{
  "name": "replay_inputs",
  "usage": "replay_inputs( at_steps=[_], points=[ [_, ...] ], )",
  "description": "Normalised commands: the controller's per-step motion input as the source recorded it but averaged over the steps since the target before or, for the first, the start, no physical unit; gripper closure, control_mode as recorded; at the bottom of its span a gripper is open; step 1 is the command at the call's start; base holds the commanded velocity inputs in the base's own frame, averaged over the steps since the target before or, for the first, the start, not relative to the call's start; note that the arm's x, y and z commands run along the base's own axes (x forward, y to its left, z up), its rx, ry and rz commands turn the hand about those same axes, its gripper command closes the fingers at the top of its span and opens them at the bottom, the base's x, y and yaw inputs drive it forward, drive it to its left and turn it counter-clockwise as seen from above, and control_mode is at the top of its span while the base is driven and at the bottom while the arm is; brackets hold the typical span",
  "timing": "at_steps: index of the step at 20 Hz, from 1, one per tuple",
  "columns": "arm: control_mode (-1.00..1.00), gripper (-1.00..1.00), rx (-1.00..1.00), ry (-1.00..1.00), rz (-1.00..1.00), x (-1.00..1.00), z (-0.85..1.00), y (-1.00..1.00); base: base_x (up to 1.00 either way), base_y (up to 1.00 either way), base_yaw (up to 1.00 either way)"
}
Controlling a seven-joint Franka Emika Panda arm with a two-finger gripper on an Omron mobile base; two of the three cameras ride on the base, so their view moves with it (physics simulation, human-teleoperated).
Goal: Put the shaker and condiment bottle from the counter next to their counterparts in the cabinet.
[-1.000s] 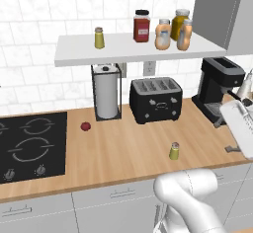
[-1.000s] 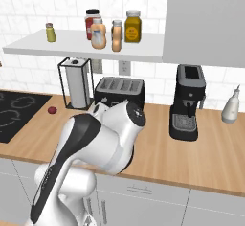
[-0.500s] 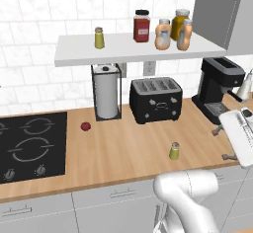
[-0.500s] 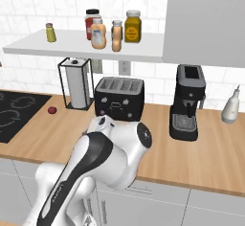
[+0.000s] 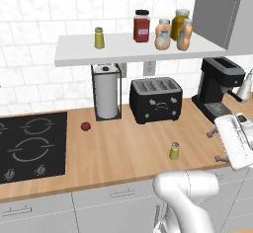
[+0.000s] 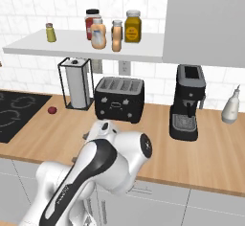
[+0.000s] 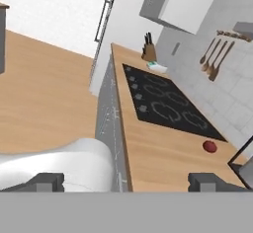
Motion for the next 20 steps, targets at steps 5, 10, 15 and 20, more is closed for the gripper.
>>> replay_inputs(
  at_steps=[5, 10, 15, 20],
  points=[
    [-1.0, -1.0, 0.11, 0.0, 0.0, 0.34, -0.11, 0.0, 0.0, 0.0, 0.0],
    [-1.0, -1.0, 0.11, 0.0, 0.04, 0.31, -0.1, 0.0, 0.0, 0.0, 0.0],
    [-1.0, -1.0, 0.12, 0.0, 0.08, 0.31, -0.19, 0.0, 0.0, 0.0, 0.0],
    [-1.0, -1.0, 0.12, 0.0, 0.09, 0.24, -0.18, -0.04, 0.0, 0.0, 0.0]
  ],
)
